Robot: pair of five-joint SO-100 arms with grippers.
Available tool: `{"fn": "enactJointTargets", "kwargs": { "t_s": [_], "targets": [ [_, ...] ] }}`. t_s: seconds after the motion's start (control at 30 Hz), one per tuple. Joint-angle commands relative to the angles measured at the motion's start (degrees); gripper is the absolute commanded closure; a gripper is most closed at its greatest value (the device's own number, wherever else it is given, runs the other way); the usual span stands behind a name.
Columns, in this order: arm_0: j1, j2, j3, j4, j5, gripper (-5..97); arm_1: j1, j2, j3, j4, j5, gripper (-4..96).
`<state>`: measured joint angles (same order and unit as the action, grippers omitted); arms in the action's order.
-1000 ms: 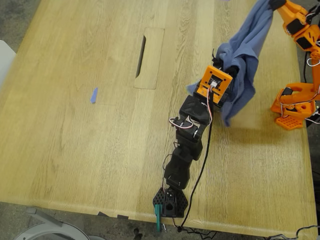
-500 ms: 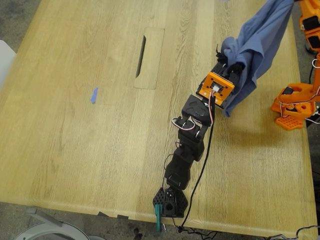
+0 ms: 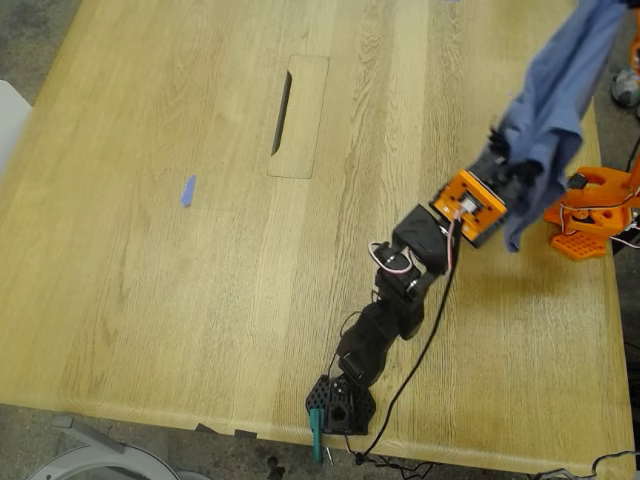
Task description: Fold a T-shirt
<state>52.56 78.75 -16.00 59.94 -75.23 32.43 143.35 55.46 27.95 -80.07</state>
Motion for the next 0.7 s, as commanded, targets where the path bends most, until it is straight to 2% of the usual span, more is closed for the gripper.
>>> {"fn": "enactJointTargets", "kwargs": {
  "t_s": [0.0,0.17,0.3,0.5,0.67],
  "targets": [
    [3.5,2.4,-3.4,-1.4,0.2,92,1.9,0.0,-4.0,1.8,0.4,90.6],
    [8.1,1.0,-3.4,-1.1,-0.2,92,4.9,1.0,-7.7,8.6,1.3,90.4],
    [6.8,0.0,-3.4,-0.4,-1.9,92,6.1,6.5,-1.1,12.7,2.0,90.5],
    [0.0,-0.8,-3.5,7.0,-6.2,92,4.7,14.7,13.5,15.3,2.2,90.7],
    [-9.4,-0.7,-3.5,17.6,-7.0,92,1.8,20.0,27.6,12.6,1.4,90.9]
  ]
}}
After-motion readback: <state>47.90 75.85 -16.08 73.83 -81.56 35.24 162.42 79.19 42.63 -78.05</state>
